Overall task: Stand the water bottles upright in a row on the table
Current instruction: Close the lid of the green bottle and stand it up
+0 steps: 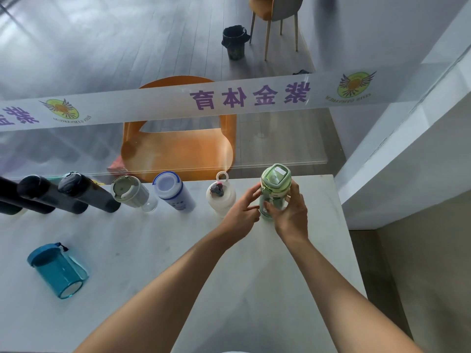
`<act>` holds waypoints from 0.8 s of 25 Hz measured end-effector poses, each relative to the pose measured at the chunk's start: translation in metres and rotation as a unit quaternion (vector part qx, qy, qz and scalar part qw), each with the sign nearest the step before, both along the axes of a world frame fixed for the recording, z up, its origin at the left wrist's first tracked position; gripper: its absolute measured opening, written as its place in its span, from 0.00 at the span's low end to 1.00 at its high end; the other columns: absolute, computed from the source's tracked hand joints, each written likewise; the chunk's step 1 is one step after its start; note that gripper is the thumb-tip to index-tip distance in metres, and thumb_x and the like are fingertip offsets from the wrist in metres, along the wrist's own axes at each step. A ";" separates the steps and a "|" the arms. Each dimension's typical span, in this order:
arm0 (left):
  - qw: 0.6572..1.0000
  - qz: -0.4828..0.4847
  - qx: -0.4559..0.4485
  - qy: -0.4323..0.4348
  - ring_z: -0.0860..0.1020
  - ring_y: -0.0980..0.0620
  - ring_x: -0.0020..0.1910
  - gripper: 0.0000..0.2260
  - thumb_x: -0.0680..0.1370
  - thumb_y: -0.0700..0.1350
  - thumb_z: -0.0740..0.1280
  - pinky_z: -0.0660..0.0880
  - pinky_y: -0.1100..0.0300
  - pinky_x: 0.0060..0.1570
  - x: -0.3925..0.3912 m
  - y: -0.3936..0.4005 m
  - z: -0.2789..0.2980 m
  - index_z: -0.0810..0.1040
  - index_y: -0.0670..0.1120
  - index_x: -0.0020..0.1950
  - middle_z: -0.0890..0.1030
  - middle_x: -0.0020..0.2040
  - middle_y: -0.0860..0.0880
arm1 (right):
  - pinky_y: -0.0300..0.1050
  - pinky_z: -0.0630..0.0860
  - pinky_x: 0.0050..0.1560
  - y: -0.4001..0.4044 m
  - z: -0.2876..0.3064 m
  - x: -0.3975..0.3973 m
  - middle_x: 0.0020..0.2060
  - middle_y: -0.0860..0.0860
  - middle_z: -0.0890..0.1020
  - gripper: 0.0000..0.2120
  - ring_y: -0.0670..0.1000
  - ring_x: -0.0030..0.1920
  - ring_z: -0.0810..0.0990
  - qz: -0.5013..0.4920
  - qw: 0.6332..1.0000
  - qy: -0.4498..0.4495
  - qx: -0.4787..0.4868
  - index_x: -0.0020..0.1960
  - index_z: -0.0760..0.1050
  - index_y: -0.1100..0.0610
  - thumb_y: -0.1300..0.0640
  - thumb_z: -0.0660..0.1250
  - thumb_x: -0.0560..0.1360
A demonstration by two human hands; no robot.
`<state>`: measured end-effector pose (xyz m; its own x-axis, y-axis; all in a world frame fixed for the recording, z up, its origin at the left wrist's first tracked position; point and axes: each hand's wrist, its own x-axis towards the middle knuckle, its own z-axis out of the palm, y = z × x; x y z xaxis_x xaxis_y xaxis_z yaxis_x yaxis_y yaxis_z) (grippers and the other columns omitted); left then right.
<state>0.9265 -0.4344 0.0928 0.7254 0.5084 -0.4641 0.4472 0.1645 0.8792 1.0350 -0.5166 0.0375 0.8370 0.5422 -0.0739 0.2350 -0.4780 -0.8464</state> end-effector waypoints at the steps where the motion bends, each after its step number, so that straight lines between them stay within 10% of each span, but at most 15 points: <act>1: 1.000 0.003 -0.005 -0.009 0.78 0.68 0.43 0.33 0.77 0.28 0.54 0.73 0.55 0.54 0.001 0.002 0.001 0.62 0.58 0.76 0.70 0.68 0.57 | 0.48 0.76 0.56 0.003 0.000 0.000 0.60 0.55 0.79 0.38 0.57 0.60 0.79 -0.002 1.000 0.003 0.004 0.72 0.65 0.48 0.53 0.79 0.68; 5: 0.999 -0.026 0.019 -0.006 0.77 0.61 0.55 0.33 0.77 0.29 0.55 0.73 0.56 0.57 0.002 0.011 -0.001 0.62 0.58 0.76 0.70 0.71 0.55 | 0.46 0.73 0.54 0.010 0.000 0.008 0.60 0.55 0.78 0.37 0.58 0.60 0.79 0.019 1.000 0.008 -0.001 0.71 0.65 0.48 0.54 0.79 0.67; 7: 0.984 -0.043 0.168 0.036 0.74 0.54 0.65 0.30 0.77 0.34 0.60 0.72 0.54 0.64 -0.001 0.014 -0.003 0.64 0.57 0.75 0.74 0.70 0.51 | 0.47 0.75 0.55 0.009 -0.002 0.010 0.60 0.54 0.78 0.36 0.57 0.60 0.79 0.022 1.000 0.012 -0.003 0.70 0.65 0.46 0.53 0.79 0.67; 11: 0.848 0.027 0.502 0.169 0.68 0.41 0.67 0.30 0.72 0.48 0.70 0.67 0.50 0.67 -0.016 0.044 -0.017 0.66 0.55 0.73 0.70 0.70 0.47 | 0.52 0.78 0.58 0.008 -0.008 0.011 0.61 0.50 0.76 0.36 0.55 0.61 0.78 0.027 0.999 0.028 0.009 0.68 0.65 0.43 0.52 0.79 0.66; 14: 0.890 0.005 0.385 0.245 0.60 0.37 0.72 0.43 0.68 0.53 0.76 0.66 0.43 0.68 -0.023 0.065 -0.038 0.55 0.61 0.76 0.57 0.77 0.44 | 0.56 0.78 0.61 0.011 -0.011 0.017 0.60 0.51 0.76 0.37 0.53 0.61 0.78 0.033 0.999 0.033 0.014 0.69 0.65 0.43 0.53 0.80 0.66; 20: 0.913 0.016 0.354 0.202 0.68 0.38 0.62 0.38 0.70 0.41 0.73 0.70 0.48 0.62 -0.023 0.077 -0.063 0.61 0.58 0.75 0.64 0.71 0.46 | 0.51 0.77 0.62 0.024 -0.013 0.020 0.61 0.51 0.74 0.38 0.50 0.59 0.78 0.053 0.998 0.034 0.019 0.70 0.65 0.44 0.54 0.81 0.66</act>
